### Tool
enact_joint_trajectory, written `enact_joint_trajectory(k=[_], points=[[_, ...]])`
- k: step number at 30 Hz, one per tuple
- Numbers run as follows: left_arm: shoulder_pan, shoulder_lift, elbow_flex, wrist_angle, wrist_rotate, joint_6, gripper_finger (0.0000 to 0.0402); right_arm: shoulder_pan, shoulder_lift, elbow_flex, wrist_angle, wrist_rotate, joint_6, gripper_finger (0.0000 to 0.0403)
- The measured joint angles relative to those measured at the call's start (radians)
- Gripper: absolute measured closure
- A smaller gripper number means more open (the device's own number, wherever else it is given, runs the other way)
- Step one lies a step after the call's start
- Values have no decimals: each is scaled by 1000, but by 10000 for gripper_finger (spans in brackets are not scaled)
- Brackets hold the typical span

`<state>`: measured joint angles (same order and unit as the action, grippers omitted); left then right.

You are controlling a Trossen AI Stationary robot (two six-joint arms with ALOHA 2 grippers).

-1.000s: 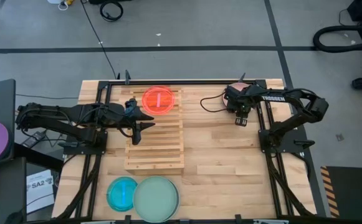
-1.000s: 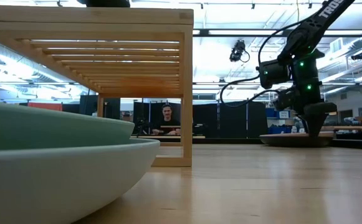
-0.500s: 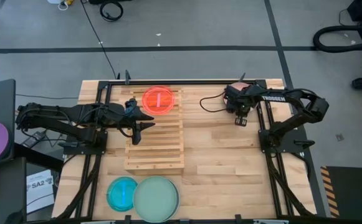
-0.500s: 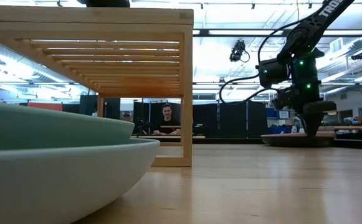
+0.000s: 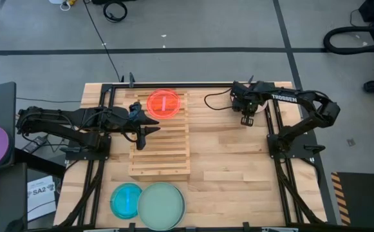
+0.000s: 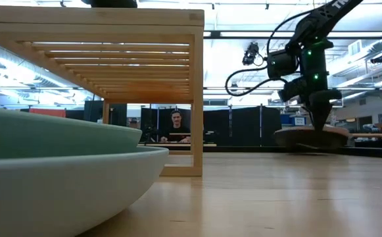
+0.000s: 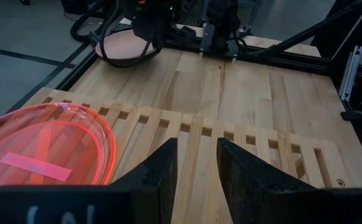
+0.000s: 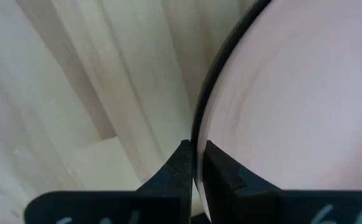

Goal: Place and stack plates onto a shelf
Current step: Put the light brown plate on the shelf

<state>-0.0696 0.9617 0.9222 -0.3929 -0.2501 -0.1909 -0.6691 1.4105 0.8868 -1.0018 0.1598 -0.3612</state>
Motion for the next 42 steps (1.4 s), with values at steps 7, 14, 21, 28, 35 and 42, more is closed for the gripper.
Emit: enact_joint_trajectory(k=[7,14,21,28,35,42], points=[[0,0,0,0,0,0,284,-2,0,16,-86,-153,103,377],[0,0,0,0,0,0,284,1,0,16,-80,-155,128,377],[0,0,0,0,0,0,284,0,0,16,-83,86,189,377],[0,0,0,-1,0,0,284,1,0,16,-81,-26,206,379],[0,0,0,0,0,0,284,20,0,16,-71,-58,178,380],[0,0,0,-1,0,3,284,74,0,16,-60,-49,128,380]])
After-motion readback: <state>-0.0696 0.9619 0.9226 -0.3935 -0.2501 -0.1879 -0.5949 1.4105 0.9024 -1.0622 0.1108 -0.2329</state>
